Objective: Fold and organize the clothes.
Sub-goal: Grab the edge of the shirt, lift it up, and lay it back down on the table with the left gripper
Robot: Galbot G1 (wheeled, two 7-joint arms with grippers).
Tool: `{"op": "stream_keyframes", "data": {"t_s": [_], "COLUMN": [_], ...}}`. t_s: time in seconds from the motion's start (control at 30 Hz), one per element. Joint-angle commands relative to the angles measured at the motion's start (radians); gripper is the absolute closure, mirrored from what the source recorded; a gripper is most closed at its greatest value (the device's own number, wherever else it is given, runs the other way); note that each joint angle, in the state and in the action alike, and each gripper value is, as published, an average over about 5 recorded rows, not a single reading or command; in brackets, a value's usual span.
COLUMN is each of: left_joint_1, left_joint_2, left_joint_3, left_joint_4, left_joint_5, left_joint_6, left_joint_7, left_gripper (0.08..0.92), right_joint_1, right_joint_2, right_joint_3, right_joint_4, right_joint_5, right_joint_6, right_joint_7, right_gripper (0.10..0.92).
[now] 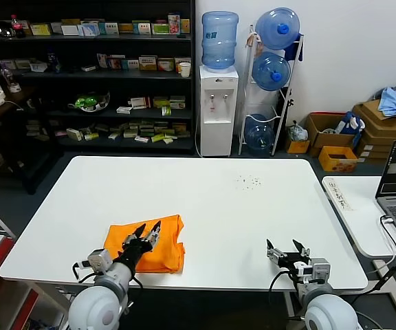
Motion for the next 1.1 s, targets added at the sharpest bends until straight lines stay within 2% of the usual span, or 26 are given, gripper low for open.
{"op": "stream_keyframes", "data": {"t_s": [0.03, 0.13, 0.27, 0.57, 1.1], "left_joint_1": [0.158, 0.183, 0.172, 0.088, 0.082], "left_joint_2": [0.150, 0.182, 0.184, 0.166, 0.151], "left_joint_3": [-0.253, -0.294, -0.287, -0.234, -0.203], "left_joint_4": [0.161, 0.246, 0.282, 0.314, 0.307], "left_joint_5": [0.164, 0.164, 0.135, 0.123, 0.117], "left_joint_6": [-0.134, -0.172, -0.182, -0.163, -0.151], "left_joint_7": [0.191, 0.242, 0.265, 0.271, 0.266], "left_gripper": [0.335, 0.251, 0.186, 0.177, 0.178], "right_joint_1": [0.000, 0.005, 0.011, 0.001, 0.002], "right_joint_2": [0.000, 0.001, 0.004, -0.003, -0.001], "right_joint_3": [-0.002, -0.007, -0.015, -0.002, -0.006], "right_joint_4": [0.006, 0.002, 0.000, 0.010, 0.012], "right_joint_5": [0.003, 0.003, 0.003, 0.006, 0.006], "right_joint_6": [0.003, 0.004, 0.003, 0.002, -0.001], "right_joint_7": [-0.005, -0.006, -0.006, -0.004, -0.001], "right_gripper": [0.203, 0.203, 0.203, 0.203, 0.203]}}
